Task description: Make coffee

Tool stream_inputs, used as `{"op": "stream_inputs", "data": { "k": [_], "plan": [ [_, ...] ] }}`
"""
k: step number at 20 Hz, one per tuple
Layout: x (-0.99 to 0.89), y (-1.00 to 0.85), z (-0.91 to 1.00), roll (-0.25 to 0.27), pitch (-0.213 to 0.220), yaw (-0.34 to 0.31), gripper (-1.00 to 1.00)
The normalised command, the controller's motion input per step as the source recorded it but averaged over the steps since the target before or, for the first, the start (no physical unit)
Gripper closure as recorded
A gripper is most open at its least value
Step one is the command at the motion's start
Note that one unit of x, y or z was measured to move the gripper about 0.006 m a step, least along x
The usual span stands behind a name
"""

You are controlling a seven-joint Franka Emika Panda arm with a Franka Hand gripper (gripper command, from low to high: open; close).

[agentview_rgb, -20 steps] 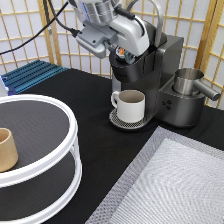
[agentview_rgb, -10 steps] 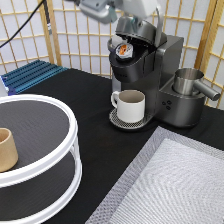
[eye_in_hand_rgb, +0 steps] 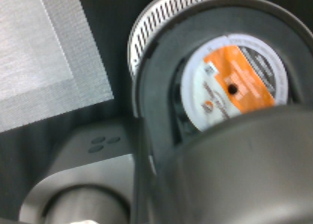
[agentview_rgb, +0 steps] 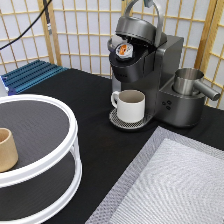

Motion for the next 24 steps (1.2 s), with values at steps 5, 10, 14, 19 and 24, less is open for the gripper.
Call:
{"op": "stream_inputs", "data": {
  "k": [5,10,14,19,24],
  "plan": [
    [0.11,0.00,0.00,-0.158,0.019,0.025,-1.00],
    [0.20,-0.05,0.00,-0.149,0.023,0.007,-1.00],
    [0.19,-0.01,-0.16,-0.158,0.027,0.013,-1.00],
    [0.04,-0.07,-0.09,-0.128,0.036,0.023,-1.00],
    [0.08,-0.27,-0.06,-0.058,0.037,0.050,-1.00]
  ]
}}
